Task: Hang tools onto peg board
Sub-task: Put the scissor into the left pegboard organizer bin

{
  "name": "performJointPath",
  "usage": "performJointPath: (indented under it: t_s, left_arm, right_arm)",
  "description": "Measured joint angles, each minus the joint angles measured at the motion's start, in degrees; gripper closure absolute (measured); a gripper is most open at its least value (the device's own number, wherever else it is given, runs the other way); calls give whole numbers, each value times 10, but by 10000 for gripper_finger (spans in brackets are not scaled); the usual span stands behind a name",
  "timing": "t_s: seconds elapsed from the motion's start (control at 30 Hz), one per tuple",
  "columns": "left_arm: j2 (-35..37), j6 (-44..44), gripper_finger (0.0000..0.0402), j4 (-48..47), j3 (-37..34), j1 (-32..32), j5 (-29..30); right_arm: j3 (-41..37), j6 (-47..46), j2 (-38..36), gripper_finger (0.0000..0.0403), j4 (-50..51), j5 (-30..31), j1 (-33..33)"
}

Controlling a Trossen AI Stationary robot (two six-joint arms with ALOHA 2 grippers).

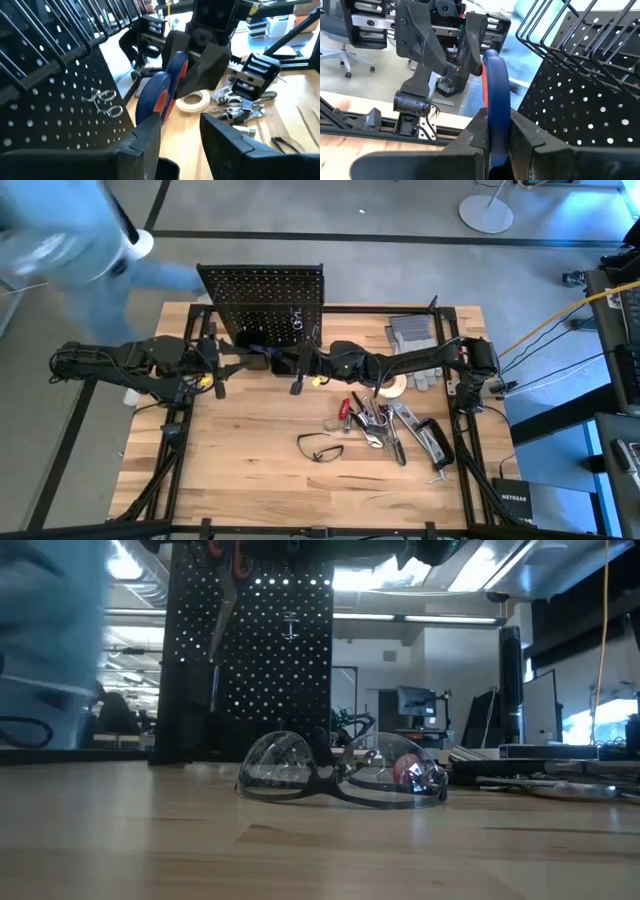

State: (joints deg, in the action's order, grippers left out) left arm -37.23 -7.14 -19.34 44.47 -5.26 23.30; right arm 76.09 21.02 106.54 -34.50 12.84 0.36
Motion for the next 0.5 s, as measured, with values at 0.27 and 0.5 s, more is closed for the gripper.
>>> performJointPath:
  t_s: [0.27, 0.5]
  left_arm:
    - [12, 5, 274, 4, 3, -1, 10]
    - [22, -2, 274, 10, 5, -1, 30]
  right_arm:
    - [0, 7, -20, 359, 19, 21, 6]
    - [0, 6, -32, 359, 33, 12, 9]
